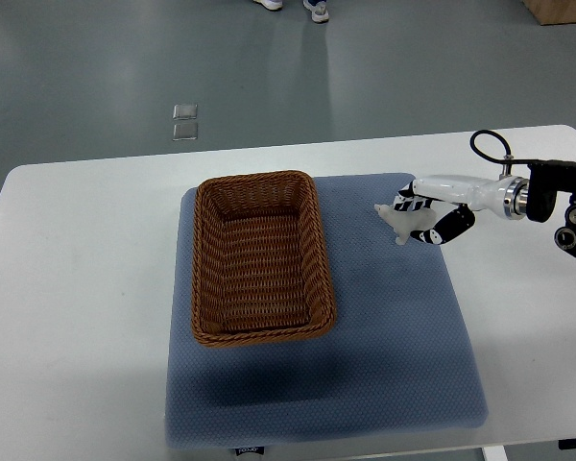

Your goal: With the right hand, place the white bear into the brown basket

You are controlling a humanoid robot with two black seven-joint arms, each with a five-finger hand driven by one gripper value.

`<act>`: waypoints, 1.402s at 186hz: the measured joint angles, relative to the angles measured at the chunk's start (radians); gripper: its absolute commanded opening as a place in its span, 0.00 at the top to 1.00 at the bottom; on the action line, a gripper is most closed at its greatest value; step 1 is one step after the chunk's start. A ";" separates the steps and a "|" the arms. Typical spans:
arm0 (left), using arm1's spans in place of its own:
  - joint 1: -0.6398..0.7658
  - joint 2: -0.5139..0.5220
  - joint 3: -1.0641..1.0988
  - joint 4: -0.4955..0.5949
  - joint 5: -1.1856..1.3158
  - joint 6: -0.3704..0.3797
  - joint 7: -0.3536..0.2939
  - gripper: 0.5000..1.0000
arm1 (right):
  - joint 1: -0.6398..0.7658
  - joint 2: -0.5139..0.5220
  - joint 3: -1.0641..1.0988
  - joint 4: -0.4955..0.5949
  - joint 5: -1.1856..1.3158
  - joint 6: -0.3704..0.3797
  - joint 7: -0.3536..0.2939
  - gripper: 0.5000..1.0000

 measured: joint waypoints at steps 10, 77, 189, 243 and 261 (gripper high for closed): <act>0.000 0.000 0.000 0.000 0.000 0.000 0.000 0.00 | 0.026 0.003 0.000 0.004 0.002 0.000 0.000 1.00; 0.000 0.000 0.000 0.000 0.000 0.000 0.000 0.00 | 0.137 0.131 -0.002 0.008 0.000 0.021 -0.002 1.00; 0.000 0.000 0.000 0.000 0.000 0.000 0.000 0.00 | 0.163 0.282 0.007 0.008 0.003 0.028 -0.016 0.21; 0.000 0.000 0.000 0.000 0.000 0.000 0.000 0.00 | 0.132 0.279 0.042 0.004 0.005 -0.005 -0.014 0.20; 0.000 0.000 0.000 0.000 0.000 0.000 0.000 0.00 | 0.108 0.277 0.078 0.000 0.030 -0.011 -0.014 0.20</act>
